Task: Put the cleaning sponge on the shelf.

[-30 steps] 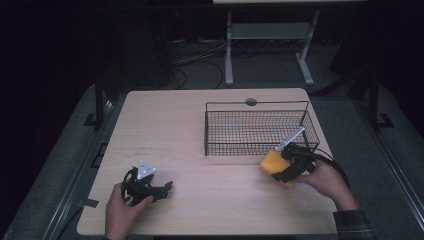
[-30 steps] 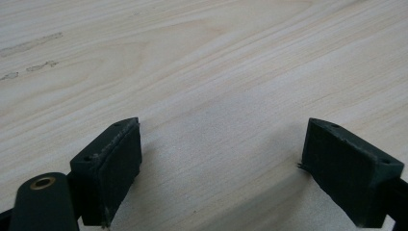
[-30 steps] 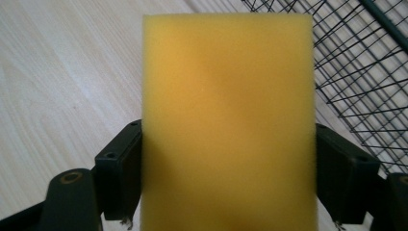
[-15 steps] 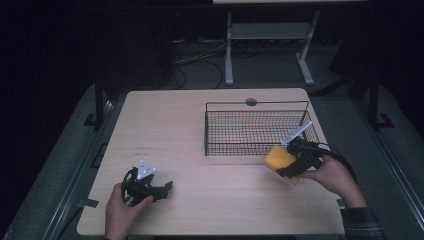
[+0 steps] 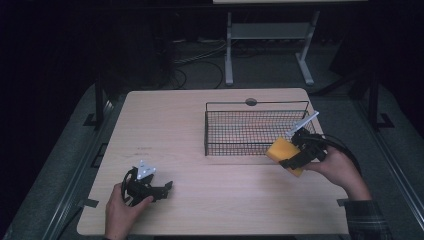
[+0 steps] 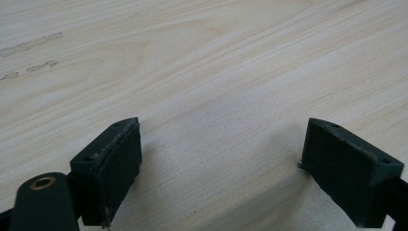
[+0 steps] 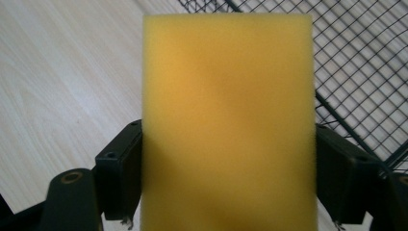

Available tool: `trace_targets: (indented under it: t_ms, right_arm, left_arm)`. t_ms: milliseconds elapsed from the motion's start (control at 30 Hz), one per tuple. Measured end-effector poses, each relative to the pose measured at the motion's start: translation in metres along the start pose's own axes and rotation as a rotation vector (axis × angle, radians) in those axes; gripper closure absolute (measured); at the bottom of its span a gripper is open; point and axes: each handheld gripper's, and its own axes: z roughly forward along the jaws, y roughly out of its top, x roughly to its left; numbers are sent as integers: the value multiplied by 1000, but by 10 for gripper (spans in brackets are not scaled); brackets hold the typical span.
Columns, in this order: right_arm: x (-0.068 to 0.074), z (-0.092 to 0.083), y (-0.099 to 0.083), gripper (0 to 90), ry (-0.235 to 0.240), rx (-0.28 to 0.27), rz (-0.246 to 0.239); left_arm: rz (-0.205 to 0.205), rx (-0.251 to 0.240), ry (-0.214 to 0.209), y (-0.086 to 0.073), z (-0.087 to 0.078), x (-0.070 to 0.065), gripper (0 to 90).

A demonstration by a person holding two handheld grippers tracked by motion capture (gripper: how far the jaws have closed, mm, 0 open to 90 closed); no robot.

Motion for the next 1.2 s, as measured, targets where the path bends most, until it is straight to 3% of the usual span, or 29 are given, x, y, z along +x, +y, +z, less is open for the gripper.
trace_targets:
  t_ms: [500,1200]
  right_arm:
    - [-23,-8,17,225,-32,-10,35]
    - [-76,-9,32,226,-126,-40,142]
  left_arm:
    - [3,3,0,0,0,0,131]
    - [1,3,0,0,0,0,130]
